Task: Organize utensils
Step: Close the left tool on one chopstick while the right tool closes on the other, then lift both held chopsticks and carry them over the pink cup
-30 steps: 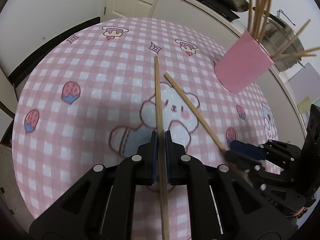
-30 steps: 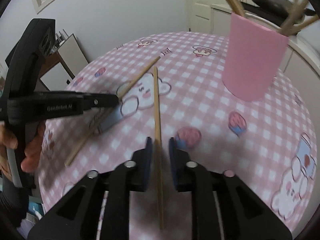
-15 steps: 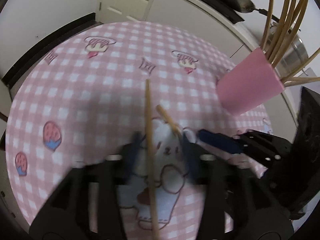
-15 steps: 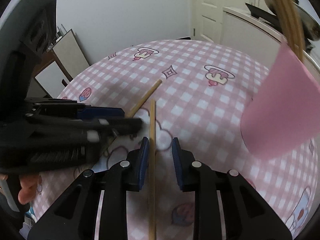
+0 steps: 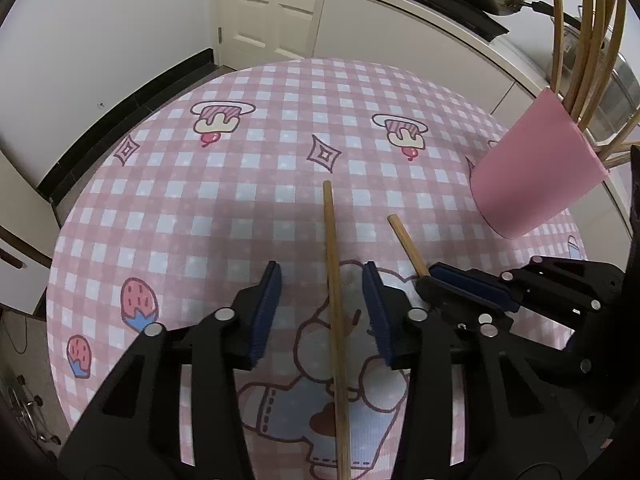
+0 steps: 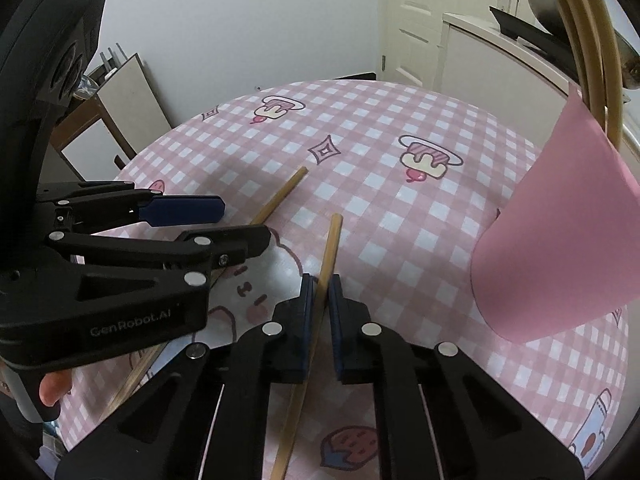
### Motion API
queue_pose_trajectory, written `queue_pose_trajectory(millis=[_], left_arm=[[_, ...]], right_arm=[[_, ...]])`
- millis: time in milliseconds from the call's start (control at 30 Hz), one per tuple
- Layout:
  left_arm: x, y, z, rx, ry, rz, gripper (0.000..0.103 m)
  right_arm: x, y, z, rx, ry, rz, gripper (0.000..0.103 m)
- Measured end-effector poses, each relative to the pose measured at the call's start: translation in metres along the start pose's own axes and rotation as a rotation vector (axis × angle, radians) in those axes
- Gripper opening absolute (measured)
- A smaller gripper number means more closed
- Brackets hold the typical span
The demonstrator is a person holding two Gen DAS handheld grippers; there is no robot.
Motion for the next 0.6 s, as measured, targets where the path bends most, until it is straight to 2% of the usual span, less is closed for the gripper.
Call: queue_pose_trajectory(millis=[100, 167, 267, 433, 600], left_arm=[[0.005, -0.013, 0.001, 0.059, -0.023, 0.08, 0.023], [0.004, -0.021, 0.0, 0.087, -0.036, 0.086, 0.008], [-0.005, -0.019, -0.001, 0.045, -0.035, -0.012, 0.006], [-0.043, -0.028, -0.002, 0.047, -0.118, -0.083, 0.006], [-0.091, -0.037, -0.003, 0.054, -0.214, -0.138, 0.006]], right_arm=[[0.0, 0.0, 0.0, 0.009, -0.008, -0.001, 0.006], [-0.002, 0.001, -0.002, 0.014, -0.015, 0.017, 0.005], [-0.01, 0.006, -0.005, 0.009, -0.041, 0.036, 0.005], [-0.042, 0.013, -0.007, -0.005, -0.127, 0.049, 0.005], [-0.087, 0.023, -0.004, -0.023, -0.249, 0.053, 0.005]])
Point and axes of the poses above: each gripper's, at about its wrist camera, not at the fingertips, and x roughly the way its jaws point, y to its left, z to its top, the point moved 1 cm from there along x, roughly the way its jaws point, and after that the axes turned 5 degrees about z, right-handed, at the moved point
